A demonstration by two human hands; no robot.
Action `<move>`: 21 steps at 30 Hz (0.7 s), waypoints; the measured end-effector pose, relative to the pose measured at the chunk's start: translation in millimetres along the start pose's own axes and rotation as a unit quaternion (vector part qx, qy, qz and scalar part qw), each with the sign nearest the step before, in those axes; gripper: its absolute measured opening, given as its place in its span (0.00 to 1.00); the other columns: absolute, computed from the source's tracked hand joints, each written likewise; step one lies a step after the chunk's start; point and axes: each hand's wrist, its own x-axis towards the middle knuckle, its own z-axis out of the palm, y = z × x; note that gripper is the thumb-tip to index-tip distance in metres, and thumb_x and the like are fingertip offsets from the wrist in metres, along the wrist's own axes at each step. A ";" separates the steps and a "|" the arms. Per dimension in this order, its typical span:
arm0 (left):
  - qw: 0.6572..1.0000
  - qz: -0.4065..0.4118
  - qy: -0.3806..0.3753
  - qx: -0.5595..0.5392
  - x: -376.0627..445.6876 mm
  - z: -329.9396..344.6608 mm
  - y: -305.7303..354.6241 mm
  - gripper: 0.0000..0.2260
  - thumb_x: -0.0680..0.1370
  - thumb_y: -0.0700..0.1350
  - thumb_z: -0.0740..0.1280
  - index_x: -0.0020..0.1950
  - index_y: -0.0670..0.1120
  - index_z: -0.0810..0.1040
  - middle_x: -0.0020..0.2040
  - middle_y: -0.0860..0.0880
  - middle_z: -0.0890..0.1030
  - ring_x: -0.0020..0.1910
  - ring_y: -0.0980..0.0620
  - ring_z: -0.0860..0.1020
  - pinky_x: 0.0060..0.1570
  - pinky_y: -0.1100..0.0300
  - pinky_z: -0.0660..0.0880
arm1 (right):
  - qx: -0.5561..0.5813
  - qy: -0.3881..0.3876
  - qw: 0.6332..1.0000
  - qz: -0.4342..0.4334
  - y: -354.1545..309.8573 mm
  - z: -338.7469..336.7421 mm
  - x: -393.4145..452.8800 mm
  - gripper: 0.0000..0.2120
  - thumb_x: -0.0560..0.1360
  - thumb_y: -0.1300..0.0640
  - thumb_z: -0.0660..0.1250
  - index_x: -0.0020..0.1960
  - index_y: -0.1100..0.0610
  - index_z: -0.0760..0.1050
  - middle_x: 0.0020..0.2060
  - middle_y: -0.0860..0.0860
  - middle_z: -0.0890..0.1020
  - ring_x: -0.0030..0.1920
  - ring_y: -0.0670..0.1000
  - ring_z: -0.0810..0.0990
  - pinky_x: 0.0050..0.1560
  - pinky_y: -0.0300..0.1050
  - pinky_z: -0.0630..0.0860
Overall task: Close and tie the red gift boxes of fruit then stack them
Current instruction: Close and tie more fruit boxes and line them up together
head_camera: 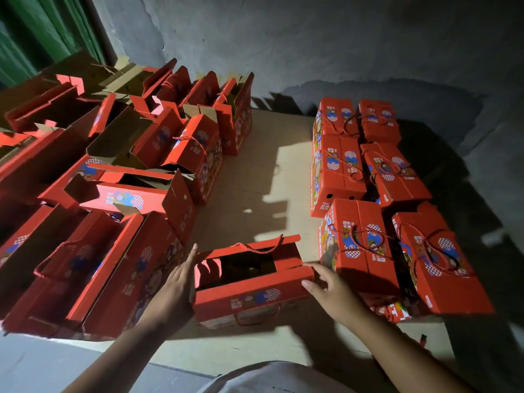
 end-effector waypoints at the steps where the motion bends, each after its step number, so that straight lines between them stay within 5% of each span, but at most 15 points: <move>1: 1.000 -0.001 0.000 -0.005 0.6 -0.7 0.0 0.59 0.68 0.58 0.79 0.82 0.61 0.37 0.77 0.44 0.68 0.74 0.44 0.68 0.64 0.51 0.72 | -0.001 0.016 1.000 -0.008 -3.6 3.4 3.2 0.23 0.74 0.35 0.65 0.68 0.32 0.69 0.62 0.34 0.77 0.65 0.42 0.75 0.65 0.48 0.75; 6: 0.999 0.003 0.041 0.004 -1.0 -6.8 0.9 0.46 0.75 0.33 0.67 0.83 0.59 0.47 0.75 0.43 0.72 0.71 0.41 0.72 0.60 0.52 0.74 | -0.094 0.071 0.992 -0.048 -15.7 14.8 14.4 0.20 0.77 0.52 0.72 0.64 0.41 0.68 0.51 0.46 0.82 0.53 0.51 0.82 0.54 0.53 0.81; 11: 0.996 0.040 0.076 -0.021 -23.5 0.7 19.3 0.21 0.81 0.52 0.60 0.74 0.49 0.64 0.67 0.46 0.75 0.64 0.44 0.76 0.59 0.53 0.73 | -0.217 0.088 0.966 -0.110 -21.9 19.0 16.2 0.14 0.76 0.56 0.72 0.58 0.47 0.73 0.57 0.45 0.73 0.54 0.52 0.78 0.52 0.50 0.79; 15: 0.993 0.069 0.086 0.039 -39.6 23.9 20.1 0.30 0.81 0.63 0.59 0.75 0.43 0.67 0.71 0.47 0.70 0.72 0.48 0.68 0.71 0.58 0.64 | -0.266 0.048 0.953 -0.134 -24.8 18.7 16.9 0.19 0.75 0.44 0.73 0.62 0.47 0.73 0.63 0.46 0.68 0.64 0.50 0.71 0.60 0.49 0.76; 21: 0.989 0.051 -0.010 0.139 -38.3 34.9 12.9 0.39 0.73 0.59 0.73 0.79 0.49 0.63 0.76 0.50 0.66 0.75 0.45 0.66 0.68 0.50 0.73 | -0.366 -0.009 0.918 -0.156 -20.2 16.7 15.8 0.39 0.65 0.31 0.74 0.70 0.47 0.67 0.66 0.45 0.67 0.68 0.50 0.65 0.65 0.52 0.73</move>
